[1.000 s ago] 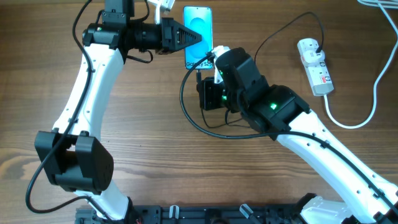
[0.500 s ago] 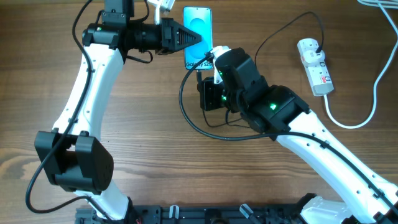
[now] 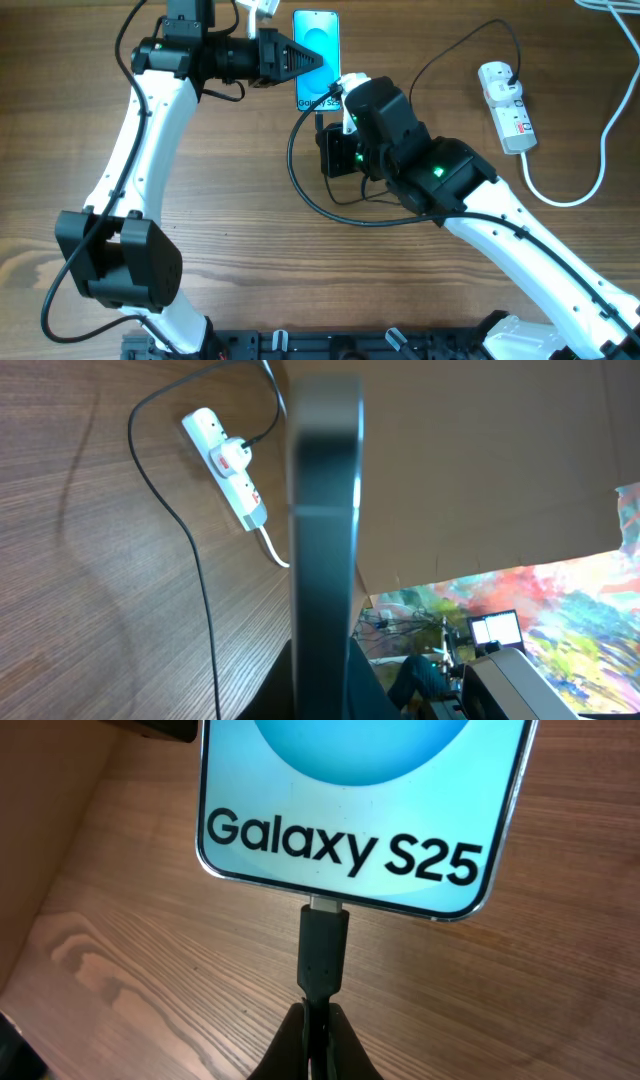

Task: Plug charger to phone and switch on socket
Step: 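Push the USB-C plug into the phone's port with the right gripper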

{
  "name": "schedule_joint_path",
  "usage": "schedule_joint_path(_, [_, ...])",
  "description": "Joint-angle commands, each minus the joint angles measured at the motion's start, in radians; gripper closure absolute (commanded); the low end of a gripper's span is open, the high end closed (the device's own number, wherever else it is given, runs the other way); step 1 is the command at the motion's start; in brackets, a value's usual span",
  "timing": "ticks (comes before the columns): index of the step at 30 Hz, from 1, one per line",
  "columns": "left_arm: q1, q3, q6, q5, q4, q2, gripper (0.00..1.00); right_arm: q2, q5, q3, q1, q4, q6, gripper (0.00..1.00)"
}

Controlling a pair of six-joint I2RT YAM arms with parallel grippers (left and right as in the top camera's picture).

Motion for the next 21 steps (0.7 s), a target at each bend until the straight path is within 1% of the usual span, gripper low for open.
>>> schedule_joint_path(1, [-0.002,0.009,0.025,0.020,-0.007,-0.006,0.96,0.002,0.037,0.008,0.000,0.040,0.008,0.95])
schedule_joint_path(6, [-0.002,0.009,0.026,0.021,-0.019,-0.006,0.96,0.002,0.066,0.010,-0.008,0.055,0.003,0.96])
schedule_joint_path(12, [-0.008,0.009,0.051,0.029,-0.066,-0.006,0.96,0.002,0.082,0.010,-0.025,0.124,-0.018,0.96])
schedule_joint_path(14, [-0.008,0.009,0.051,0.052,-0.071,-0.006,0.96,0.002,0.083,0.010,-0.025,0.140,-0.030,0.94])
schedule_joint_path(15, [-0.008,0.009,0.050,0.071,-0.071,-0.006,0.96,0.002,0.092,0.010,-0.025,0.143,-0.030,0.89])
schedule_joint_path(21, [-0.008,0.009,0.040,0.088,-0.098,-0.006,0.96,0.002,0.117,0.010,-0.025,0.145,-0.029,0.88])
